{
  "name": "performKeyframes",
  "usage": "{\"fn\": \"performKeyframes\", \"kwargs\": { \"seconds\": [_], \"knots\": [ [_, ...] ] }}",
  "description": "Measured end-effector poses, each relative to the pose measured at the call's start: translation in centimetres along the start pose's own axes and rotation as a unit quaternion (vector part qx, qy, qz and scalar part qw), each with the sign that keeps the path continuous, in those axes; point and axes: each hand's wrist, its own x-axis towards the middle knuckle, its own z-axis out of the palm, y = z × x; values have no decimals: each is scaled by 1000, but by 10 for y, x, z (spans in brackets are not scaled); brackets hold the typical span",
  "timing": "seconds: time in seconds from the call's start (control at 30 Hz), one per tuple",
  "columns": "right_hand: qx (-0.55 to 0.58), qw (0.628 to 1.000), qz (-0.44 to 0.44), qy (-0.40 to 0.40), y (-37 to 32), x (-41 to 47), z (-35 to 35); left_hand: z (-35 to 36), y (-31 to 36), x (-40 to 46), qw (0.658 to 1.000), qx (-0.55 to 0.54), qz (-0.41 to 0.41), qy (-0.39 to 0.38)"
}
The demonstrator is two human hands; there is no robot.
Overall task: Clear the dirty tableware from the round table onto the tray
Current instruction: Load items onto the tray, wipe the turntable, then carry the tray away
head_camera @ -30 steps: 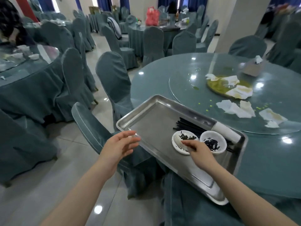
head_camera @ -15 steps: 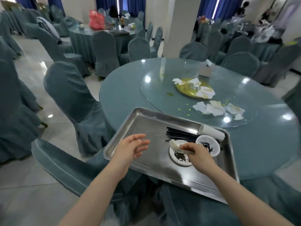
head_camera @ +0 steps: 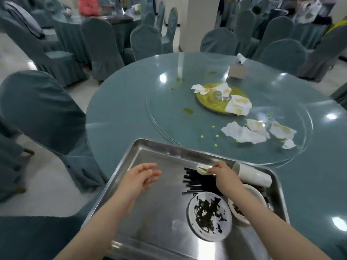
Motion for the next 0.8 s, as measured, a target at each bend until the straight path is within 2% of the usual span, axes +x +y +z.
{"fn": "performKeyframes", "kwargs": {
  "seconds": [0.1, 0.23, 0.37, 0.5, 0.57, 0.67, 0.8],
  "knots": [
    [-8, 998, -41, -36, 10, 41, 16, 12, 5, 38, 1000, 17, -10, 6],
    [-6, 996, -51, -68, 15, 66, 30, 26, 2, 72, 998, 50, -46, -1],
    [19, 992, -110, 59, 24, 70, 24, 45, 2, 105, 995, 81, -61, -14],
    [42, 992, -19, 117, 56, 74, 7, 69, 5, 127, 993, 90, -59, -39],
    [37, 994, 47, 97, 77, 84, -3, 81, 6, 136, 992, 96, -59, -51],
    [29, 993, 99, 64, 101, 104, -16, 95, 8, 150, 991, 105, -61, -57],
    [-8, 970, 152, 191, 125, 134, -34, 105, 8, 165, 990, 117, -60, -55]
  ]
}}
